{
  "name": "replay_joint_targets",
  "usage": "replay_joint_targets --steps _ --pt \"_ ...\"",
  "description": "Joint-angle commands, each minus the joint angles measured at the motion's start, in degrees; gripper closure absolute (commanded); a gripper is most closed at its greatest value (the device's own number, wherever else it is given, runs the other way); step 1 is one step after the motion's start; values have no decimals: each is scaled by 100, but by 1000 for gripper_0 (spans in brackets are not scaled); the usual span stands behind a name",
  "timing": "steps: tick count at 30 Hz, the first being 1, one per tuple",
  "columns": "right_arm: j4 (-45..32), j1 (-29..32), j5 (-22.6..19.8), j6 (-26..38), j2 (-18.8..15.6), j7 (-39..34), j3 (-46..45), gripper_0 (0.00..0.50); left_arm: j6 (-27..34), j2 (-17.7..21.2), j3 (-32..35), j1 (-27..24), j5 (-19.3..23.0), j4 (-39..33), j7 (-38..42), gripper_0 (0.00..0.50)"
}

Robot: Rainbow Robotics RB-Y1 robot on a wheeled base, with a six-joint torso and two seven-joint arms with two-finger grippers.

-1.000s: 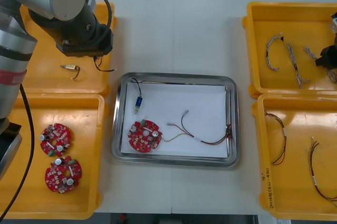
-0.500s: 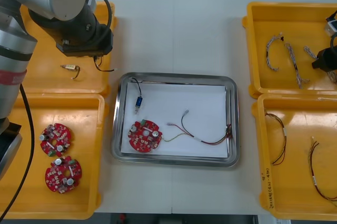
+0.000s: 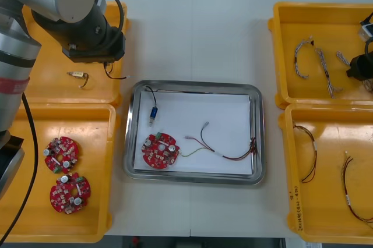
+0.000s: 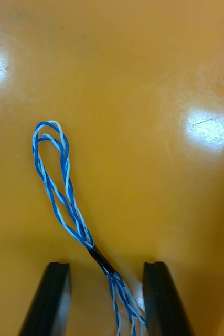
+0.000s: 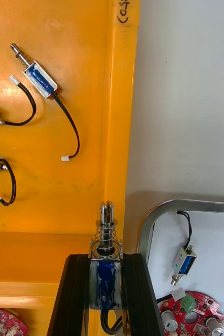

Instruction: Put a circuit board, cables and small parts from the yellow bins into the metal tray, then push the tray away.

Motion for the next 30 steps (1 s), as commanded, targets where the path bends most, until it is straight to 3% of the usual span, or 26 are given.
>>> replay_joint_targets --steps 1,14,30 --pt "-67 143 -42 -55 109 -225 121 500 8 -91 -51 21 42 -213 140 496" --pt "-234 135 -121 130 30 -207 121 500 8 -91 -51 21 42 -213 140 497" --pt "-1931 126 -50 2239 -568 -779 60 500 8 -91 -51 21 42 -213 140 497"
